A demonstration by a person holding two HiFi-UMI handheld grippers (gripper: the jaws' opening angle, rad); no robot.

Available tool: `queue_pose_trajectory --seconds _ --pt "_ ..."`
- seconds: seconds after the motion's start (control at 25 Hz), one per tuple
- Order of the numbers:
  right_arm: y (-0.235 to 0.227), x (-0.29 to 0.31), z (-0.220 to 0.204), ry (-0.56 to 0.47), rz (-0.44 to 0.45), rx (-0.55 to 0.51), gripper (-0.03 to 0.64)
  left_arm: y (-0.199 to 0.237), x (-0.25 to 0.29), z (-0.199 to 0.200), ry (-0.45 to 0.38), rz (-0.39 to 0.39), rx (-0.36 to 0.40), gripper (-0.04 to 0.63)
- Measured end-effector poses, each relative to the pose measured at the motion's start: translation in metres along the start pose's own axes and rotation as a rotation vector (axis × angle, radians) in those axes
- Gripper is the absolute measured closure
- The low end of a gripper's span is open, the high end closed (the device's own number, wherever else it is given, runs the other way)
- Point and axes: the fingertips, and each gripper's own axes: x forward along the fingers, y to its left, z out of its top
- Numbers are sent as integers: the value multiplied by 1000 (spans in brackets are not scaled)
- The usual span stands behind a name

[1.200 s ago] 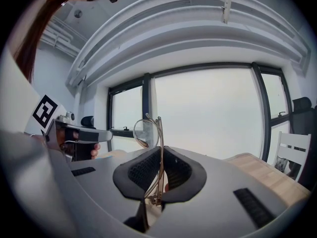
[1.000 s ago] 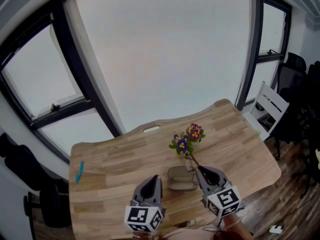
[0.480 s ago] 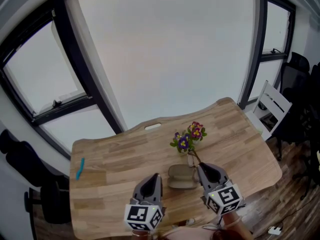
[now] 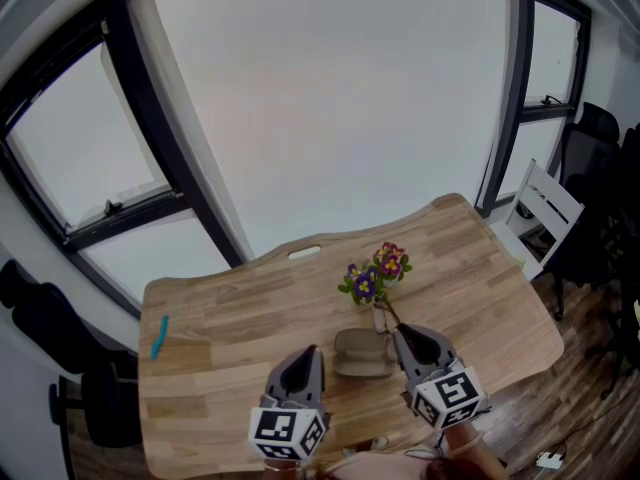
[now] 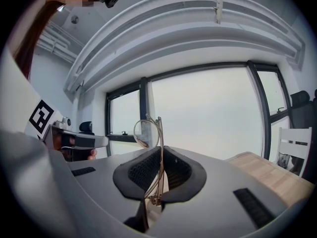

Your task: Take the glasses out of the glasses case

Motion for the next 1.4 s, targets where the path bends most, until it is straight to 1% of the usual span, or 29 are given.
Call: queue_pose_trajectory --seconds 0.84,1.4 --pt "0 -10 0 -2 -5 -19 603 -16 0 -5 6 -31 15 600" --pt "-4 -15 -1 2 -7 -5 603 -28 2 -9 19 -55 14 598"
